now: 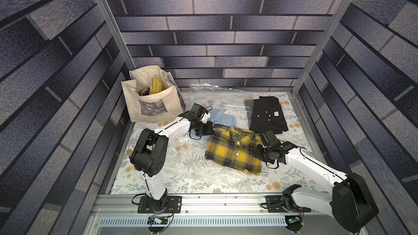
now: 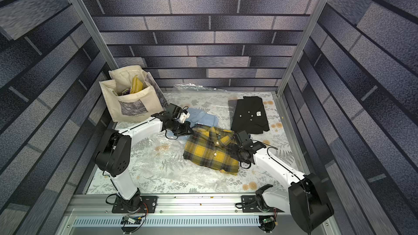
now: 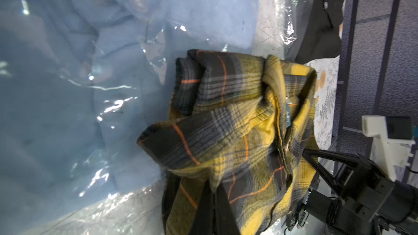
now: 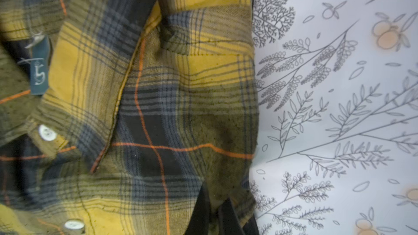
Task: Place the folded shirt into the vacuum bag
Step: Pick up the shirt in the vacuum bag.
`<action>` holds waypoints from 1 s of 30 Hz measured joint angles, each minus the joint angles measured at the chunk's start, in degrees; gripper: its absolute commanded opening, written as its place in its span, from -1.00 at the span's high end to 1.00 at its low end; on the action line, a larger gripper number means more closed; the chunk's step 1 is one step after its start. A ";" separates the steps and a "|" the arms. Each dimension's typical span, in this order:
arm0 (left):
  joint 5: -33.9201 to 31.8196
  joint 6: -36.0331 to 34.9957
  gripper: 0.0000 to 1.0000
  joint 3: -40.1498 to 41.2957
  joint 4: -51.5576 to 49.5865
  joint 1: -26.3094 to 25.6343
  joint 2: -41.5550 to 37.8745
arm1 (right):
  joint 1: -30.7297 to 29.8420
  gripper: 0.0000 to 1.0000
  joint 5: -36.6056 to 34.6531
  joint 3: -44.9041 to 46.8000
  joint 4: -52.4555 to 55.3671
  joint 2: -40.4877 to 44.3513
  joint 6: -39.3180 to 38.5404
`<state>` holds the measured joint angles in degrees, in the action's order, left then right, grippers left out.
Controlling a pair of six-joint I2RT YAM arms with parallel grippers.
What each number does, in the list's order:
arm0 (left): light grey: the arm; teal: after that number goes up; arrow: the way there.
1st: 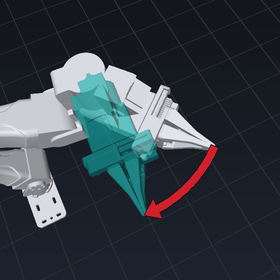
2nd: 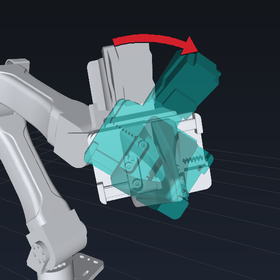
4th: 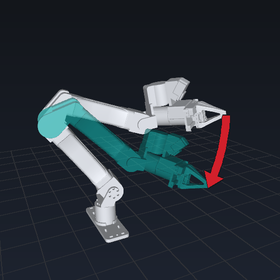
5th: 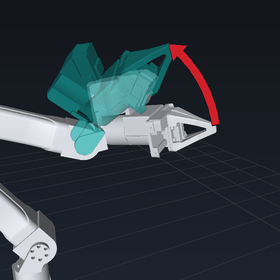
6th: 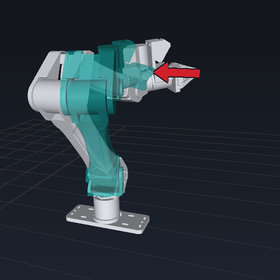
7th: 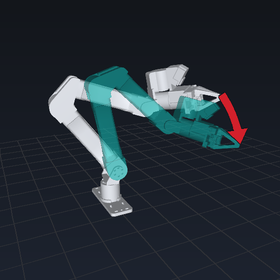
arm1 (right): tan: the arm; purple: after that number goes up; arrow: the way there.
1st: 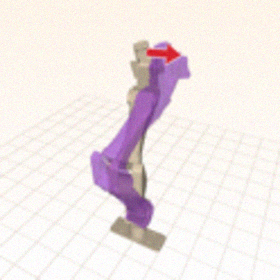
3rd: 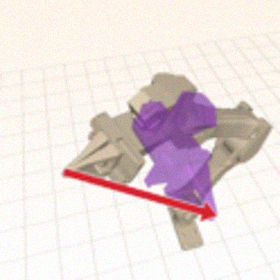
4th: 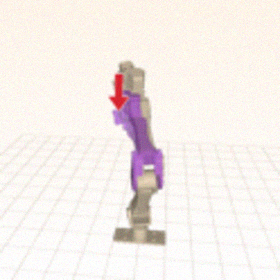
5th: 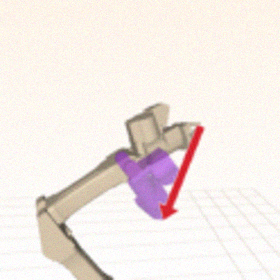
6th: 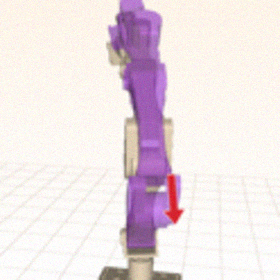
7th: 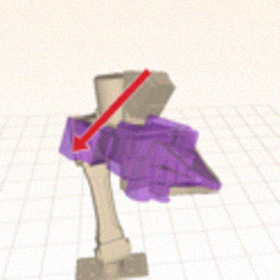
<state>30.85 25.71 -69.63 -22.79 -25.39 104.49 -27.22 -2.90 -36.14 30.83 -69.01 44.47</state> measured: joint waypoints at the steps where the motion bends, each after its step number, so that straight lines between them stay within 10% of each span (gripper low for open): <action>1: -0.87 -0.02 0.87 0.00 -0.04 -0.50 1.11 | 0.00 0.83 -0.31 -0.04 -0.37 -0.98 -0.20; 11: -7.26 -0.09 0.03 0.07 -2.43 -1.95 0.59 | 2.99 -0.32 4.11 -0.13 -1.44 -2.27 -1.64; 21: -24.63 -1.79 -0.24 -11.02 -16.13 -13.38 -6.99 | 11.17 -0.37 12.02 5.73 -0.50 7.65 0.68; 30: -21.33 -1.53 -0.17 -19.19 -15.50 -27.47 6.32 | 11.30 -0.28 14.93 9.97 -6.08 5.46 4.20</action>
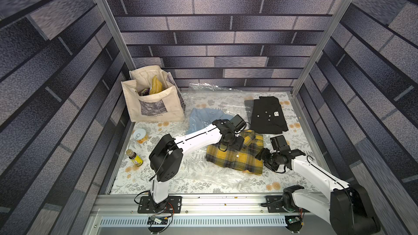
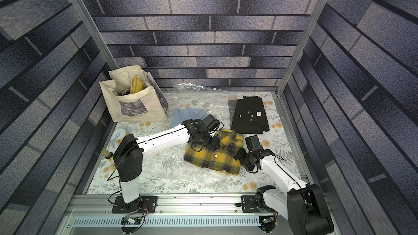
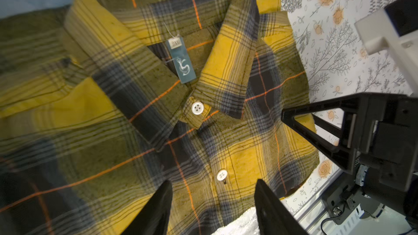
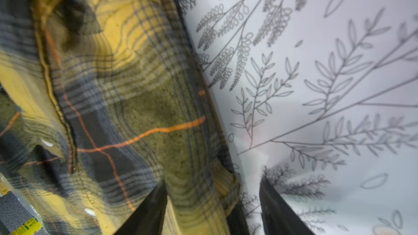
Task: Place the folded shirt into the vacuum bag
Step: Pick up the shirt in the vacuum bag.
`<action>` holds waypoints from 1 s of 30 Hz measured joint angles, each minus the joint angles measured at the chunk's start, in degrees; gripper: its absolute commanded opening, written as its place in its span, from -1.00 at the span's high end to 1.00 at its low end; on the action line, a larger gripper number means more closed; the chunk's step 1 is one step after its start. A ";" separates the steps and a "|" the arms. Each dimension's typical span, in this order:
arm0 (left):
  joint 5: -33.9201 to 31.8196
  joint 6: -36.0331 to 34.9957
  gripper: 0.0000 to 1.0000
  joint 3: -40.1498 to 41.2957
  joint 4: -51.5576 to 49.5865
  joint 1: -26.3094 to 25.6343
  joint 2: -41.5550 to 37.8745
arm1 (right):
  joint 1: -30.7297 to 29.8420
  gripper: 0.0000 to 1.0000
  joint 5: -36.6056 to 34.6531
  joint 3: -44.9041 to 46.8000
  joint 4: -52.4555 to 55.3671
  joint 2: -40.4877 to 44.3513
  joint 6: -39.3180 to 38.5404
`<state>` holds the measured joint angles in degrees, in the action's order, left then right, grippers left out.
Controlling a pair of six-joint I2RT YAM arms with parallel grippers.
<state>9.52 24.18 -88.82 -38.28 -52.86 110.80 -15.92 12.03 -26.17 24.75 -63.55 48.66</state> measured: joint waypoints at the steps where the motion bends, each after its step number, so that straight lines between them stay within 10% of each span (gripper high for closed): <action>1: 0.87 0.20 -0.16 -0.28 0.22 0.02 1.51 | 0.00 -0.26 0.39 0.07 -1.46 -0.66 0.39; 14: 7.87 3.56 -0.04 0.61 4.50 1.36 6.05 | -0.02 0.89 2.43 -0.55 -8.74 -5.40 0.04; 30: 10.86 6.58 0.06 3.72 10.84 5.90 4.92 | -9.20 1.00 -15.98 -26.64 20.17 -10.01 -16.09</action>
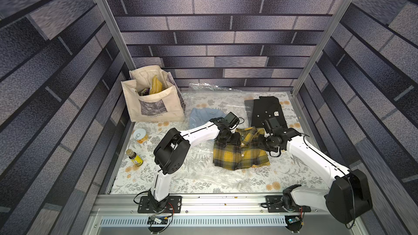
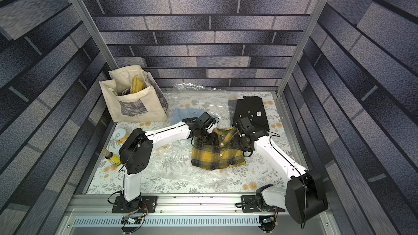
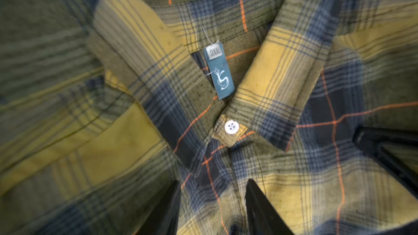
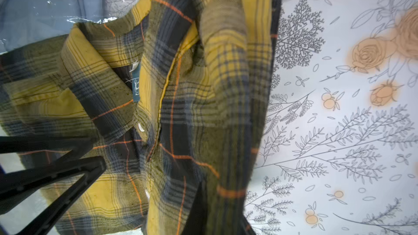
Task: Place the folded shirt into the vacuum bag
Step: Pick up the shirt in the vacuum bag.
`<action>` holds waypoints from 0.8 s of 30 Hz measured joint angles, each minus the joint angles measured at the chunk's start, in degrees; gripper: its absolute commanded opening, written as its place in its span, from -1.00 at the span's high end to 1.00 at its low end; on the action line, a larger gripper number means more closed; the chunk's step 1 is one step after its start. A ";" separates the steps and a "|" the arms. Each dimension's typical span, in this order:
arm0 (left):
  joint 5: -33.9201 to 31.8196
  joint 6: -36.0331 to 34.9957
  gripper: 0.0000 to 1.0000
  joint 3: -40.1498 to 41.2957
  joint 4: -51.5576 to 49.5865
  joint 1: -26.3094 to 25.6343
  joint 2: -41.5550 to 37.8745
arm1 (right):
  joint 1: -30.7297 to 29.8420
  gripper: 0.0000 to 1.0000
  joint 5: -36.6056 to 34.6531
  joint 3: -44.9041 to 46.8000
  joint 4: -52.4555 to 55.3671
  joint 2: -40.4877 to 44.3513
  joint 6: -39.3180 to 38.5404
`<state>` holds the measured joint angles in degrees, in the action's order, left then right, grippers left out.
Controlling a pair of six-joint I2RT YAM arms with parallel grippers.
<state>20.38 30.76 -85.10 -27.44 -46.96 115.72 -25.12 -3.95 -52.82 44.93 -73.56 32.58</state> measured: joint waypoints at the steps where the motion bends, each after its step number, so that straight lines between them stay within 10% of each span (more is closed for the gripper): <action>1: 0.00 0.31 0.07 0.00 0.61 0.00 1.33 | -1.25 1.00 -1.07 -1.25 1.05 -0.74 -0.17; 13: 1.84 2.60 0.12 5.05 2.12 2.71 -4.26 | -10.27 1.00 -9.05 -11.69 6.19 -8.94 -1.46; 24: 6.80 12.63 0.27 7.37 12.81 -6.01 -6.10 | -9.97 1.00 -9.81 -12.94 7.80 -9.09 -1.57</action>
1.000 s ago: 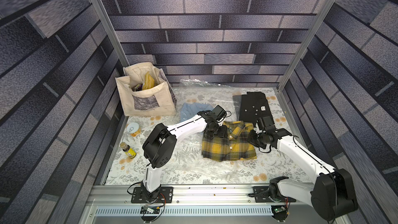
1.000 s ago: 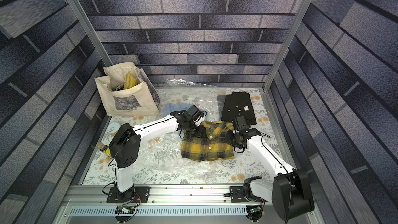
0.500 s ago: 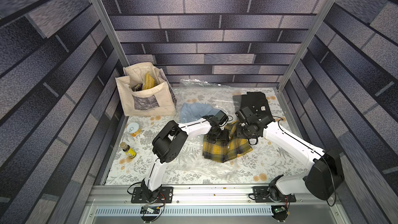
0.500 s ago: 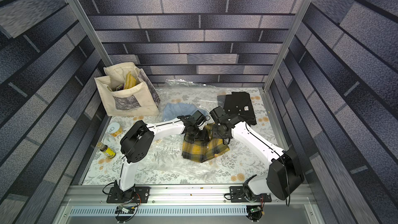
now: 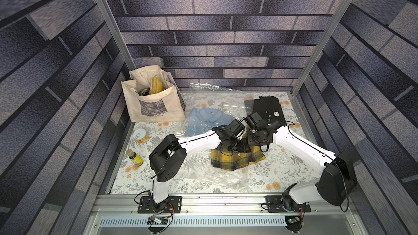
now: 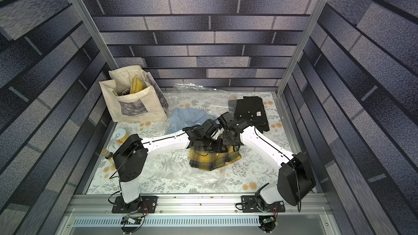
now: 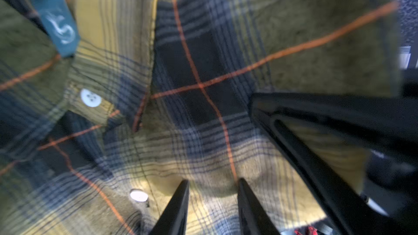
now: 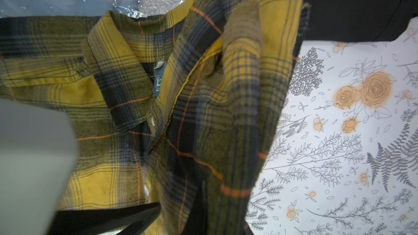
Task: Place the folded shirt into the vacuum bag
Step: Pick up the shirt in the vacuum bag.
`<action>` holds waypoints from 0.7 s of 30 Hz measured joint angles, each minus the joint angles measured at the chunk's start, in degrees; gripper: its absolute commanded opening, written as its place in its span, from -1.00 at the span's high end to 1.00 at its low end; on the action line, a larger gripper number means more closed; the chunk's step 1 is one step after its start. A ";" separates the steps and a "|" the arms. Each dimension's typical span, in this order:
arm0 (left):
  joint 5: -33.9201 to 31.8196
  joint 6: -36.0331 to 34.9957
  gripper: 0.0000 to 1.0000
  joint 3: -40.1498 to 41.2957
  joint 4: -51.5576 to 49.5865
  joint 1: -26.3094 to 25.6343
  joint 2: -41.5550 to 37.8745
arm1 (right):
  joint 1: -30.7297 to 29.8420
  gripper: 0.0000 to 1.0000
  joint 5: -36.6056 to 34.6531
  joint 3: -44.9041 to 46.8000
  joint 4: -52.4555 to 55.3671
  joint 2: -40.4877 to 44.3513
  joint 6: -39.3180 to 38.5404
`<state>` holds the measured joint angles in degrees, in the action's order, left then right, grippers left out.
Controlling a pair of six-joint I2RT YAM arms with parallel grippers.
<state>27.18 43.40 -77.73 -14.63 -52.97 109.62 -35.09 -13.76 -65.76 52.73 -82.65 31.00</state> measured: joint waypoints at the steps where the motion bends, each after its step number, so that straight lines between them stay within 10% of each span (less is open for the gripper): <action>1: 0.37 0.70 0.29 -0.28 1.07 -0.13 1.22 | 0.24 1.00 0.20 -0.35 0.07 -0.04 0.04; 11: 1.55 2.73 0.31 -1.51 5.25 2.12 7.48 | -0.42 1.00 0.48 -2.75 -0.20 -0.11 0.37; 21: -5.03 -0.13 0.30 14.75 -0.81 11.28 -10.73 | -1.29 1.00 -0.79 -2.75 -0.22 -0.15 -0.24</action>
<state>22.15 43.27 -62.98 -15.44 -41.69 98.89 -36.38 -14.55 -68.51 52.51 -82.81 30.76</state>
